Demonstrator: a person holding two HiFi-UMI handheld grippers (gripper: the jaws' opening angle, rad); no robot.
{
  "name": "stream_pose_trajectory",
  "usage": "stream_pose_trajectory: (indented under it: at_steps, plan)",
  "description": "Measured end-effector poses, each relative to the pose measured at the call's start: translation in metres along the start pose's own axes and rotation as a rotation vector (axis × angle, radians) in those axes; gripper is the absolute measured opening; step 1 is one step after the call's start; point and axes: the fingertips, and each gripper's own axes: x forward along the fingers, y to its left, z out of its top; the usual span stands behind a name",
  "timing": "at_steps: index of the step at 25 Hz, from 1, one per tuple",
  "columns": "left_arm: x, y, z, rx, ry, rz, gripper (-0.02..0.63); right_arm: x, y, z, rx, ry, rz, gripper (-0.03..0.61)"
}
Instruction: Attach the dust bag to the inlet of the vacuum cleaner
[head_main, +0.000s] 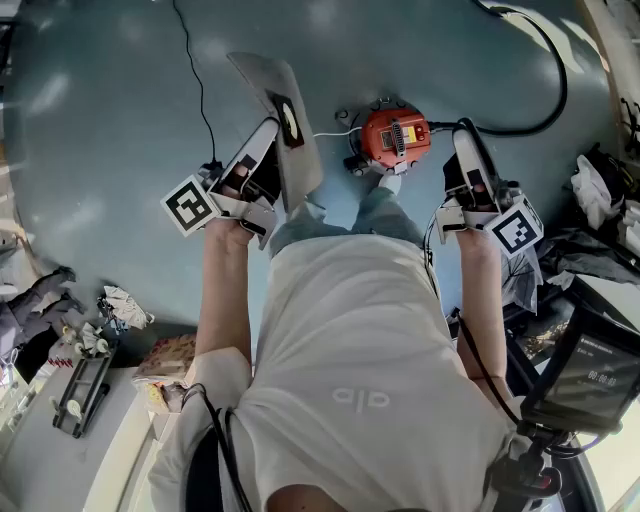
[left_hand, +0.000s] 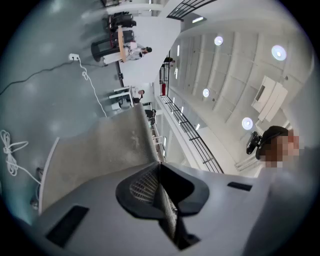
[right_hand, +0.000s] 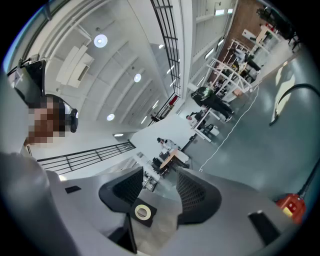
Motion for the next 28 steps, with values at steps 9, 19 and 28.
stream_pose_trajectory:
  at_steps: [9, 19, 28]
  plan:
    - [0.014, 0.118, -0.043, 0.058, -0.133, 0.277, 0.017, 0.008, -0.152, -0.076, -0.167, 0.489, -0.078, 0.219]
    - [-0.025, 0.381, -0.147, -0.039, 0.073, 0.486, 0.017, -0.046, -0.447, -0.296, -0.307, 1.036, -0.626, 0.219]
    - [0.003, 0.5, -0.232, -0.111, 0.19, 0.549, 0.017, -0.076, -0.554, -0.334, -0.399, 1.316, -0.749, 0.179]
